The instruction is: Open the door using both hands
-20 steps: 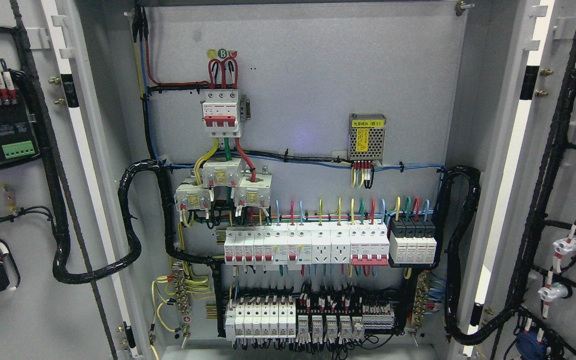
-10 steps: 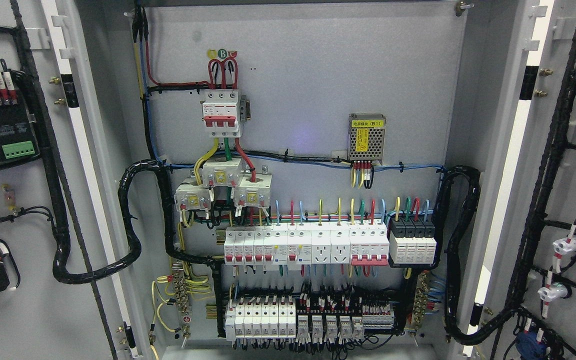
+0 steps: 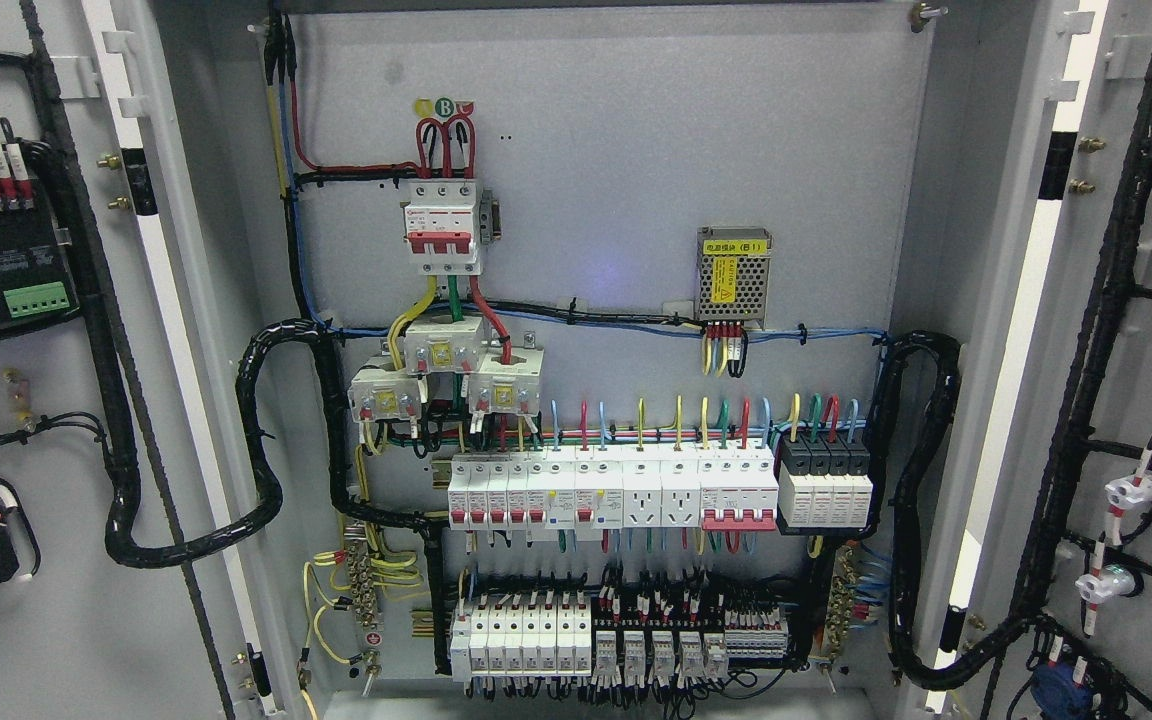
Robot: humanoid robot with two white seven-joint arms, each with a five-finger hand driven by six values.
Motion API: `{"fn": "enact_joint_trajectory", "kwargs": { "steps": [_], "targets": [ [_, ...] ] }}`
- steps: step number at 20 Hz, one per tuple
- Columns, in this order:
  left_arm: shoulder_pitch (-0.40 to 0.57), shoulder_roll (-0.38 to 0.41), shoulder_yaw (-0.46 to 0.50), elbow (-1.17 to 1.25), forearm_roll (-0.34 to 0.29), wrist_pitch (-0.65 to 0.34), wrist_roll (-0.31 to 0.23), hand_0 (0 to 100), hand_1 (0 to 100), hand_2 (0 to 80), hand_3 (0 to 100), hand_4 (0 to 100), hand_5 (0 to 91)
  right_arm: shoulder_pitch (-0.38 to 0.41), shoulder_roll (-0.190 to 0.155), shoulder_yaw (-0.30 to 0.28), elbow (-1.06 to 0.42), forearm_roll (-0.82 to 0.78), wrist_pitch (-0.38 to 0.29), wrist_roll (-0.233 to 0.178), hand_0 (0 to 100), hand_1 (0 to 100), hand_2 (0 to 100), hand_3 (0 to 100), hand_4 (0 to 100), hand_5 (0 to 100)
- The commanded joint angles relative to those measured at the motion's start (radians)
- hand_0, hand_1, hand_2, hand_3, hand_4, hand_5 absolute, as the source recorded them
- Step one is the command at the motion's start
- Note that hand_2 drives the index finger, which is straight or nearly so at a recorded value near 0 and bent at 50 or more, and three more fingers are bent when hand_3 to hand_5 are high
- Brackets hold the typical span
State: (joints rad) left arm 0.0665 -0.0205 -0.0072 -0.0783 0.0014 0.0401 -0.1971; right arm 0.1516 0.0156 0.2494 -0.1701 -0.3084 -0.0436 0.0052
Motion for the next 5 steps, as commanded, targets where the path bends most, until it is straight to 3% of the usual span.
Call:
{"fn": "enact_joint_trajectory", "kwargs": {
  "steps": [1,5],
  "targets": [
    [0.001,-0.016,0.027,0.023,-0.055,0.004,-0.001,0,0,0.0,0,4,0.0,-0.026,0.035,0.007,0.07,0.002,0.014,0.002,0,0,0,0,0,0],
    [0.001,-0.016,0.027,0.023,-0.063,0.004,-0.001,0,0,0.0,0,4,0.0,-0.029,0.04,0.01,0.072,0.002,0.014,0.001,0,0,0,0,0,0]
  ]
}}
